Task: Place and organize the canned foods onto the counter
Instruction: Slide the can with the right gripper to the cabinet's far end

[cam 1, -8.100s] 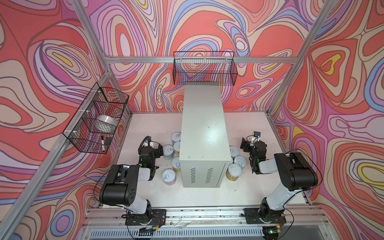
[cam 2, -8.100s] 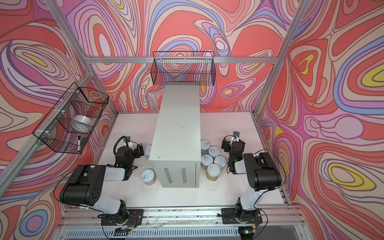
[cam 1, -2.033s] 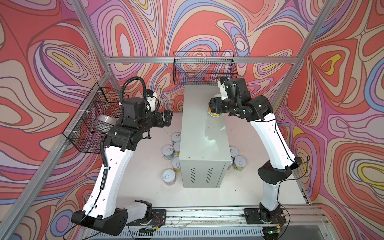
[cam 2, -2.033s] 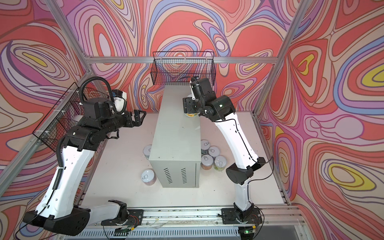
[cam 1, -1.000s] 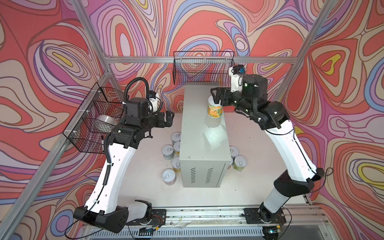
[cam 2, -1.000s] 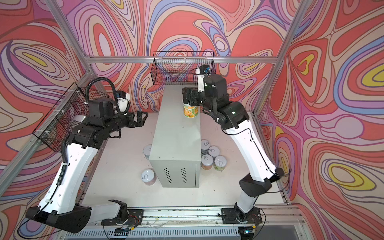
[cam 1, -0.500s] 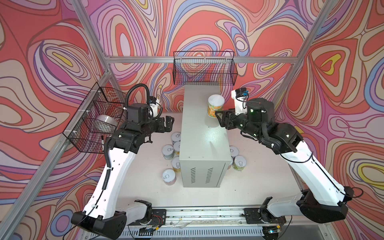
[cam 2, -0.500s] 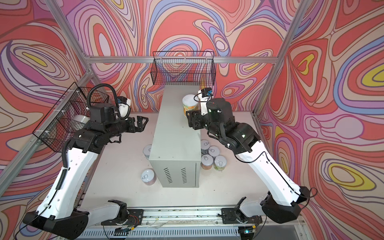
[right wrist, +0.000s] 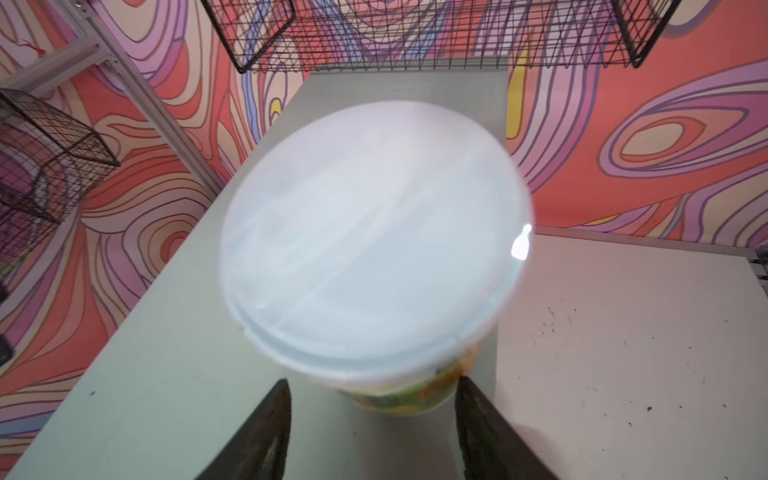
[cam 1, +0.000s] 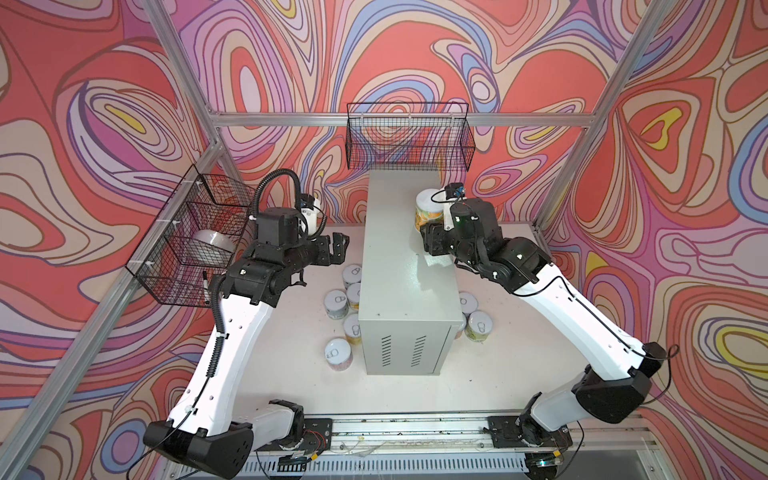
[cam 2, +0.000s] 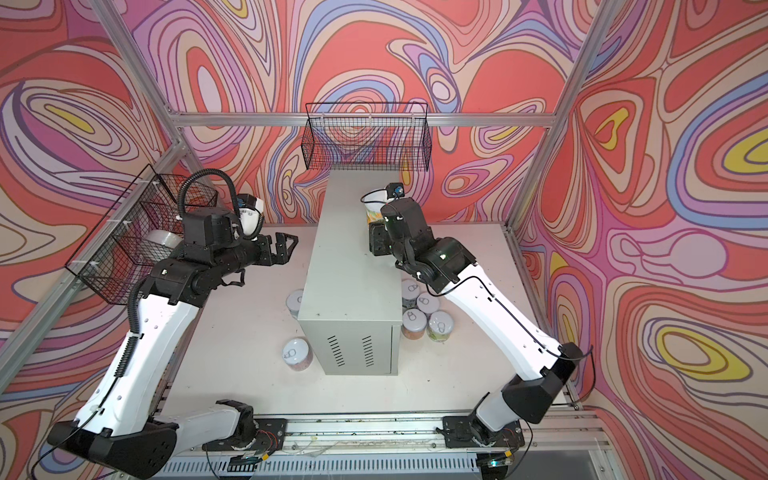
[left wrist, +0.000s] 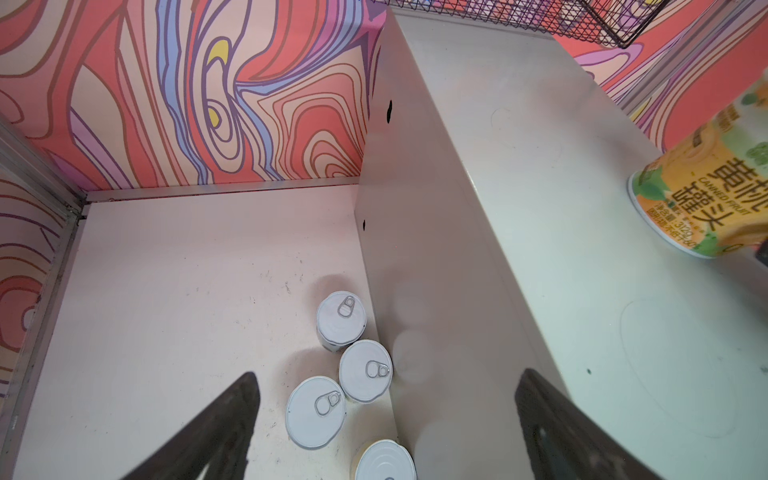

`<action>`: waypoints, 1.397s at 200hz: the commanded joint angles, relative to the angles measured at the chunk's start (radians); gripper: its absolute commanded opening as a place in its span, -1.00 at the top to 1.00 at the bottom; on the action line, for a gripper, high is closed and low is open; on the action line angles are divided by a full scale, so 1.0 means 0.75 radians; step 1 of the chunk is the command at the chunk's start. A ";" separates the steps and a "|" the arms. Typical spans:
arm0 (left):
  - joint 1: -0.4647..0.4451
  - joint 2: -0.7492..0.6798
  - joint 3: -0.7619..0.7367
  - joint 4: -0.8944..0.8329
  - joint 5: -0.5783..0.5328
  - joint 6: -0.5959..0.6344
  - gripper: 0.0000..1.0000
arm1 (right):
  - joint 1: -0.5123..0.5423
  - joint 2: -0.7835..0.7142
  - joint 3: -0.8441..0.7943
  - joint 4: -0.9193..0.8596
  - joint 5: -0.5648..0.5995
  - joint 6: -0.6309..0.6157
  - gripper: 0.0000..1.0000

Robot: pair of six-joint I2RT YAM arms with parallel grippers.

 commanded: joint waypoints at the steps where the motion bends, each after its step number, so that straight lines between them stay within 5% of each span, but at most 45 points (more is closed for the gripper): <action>1: -0.009 0.021 0.006 0.039 0.009 -0.004 -0.92 | -0.031 0.053 0.093 0.063 0.035 -0.027 -0.09; 126: -0.001 0.059 0.002 0.053 0.000 0.009 -0.92 | -0.166 0.519 0.608 0.042 -0.001 -0.057 -0.07; 205: 0.025 0.075 -0.013 0.071 0.011 0.001 -0.92 | -0.216 0.586 0.649 0.133 -0.126 -0.068 -0.10; 248: 0.036 0.086 -0.014 0.086 0.024 -0.003 -0.93 | -0.228 0.521 0.575 0.200 -0.160 -0.172 -0.38; 279: 0.046 0.100 -0.010 0.096 0.034 -0.016 -0.92 | -0.281 0.511 0.561 0.220 -0.221 -0.187 -0.39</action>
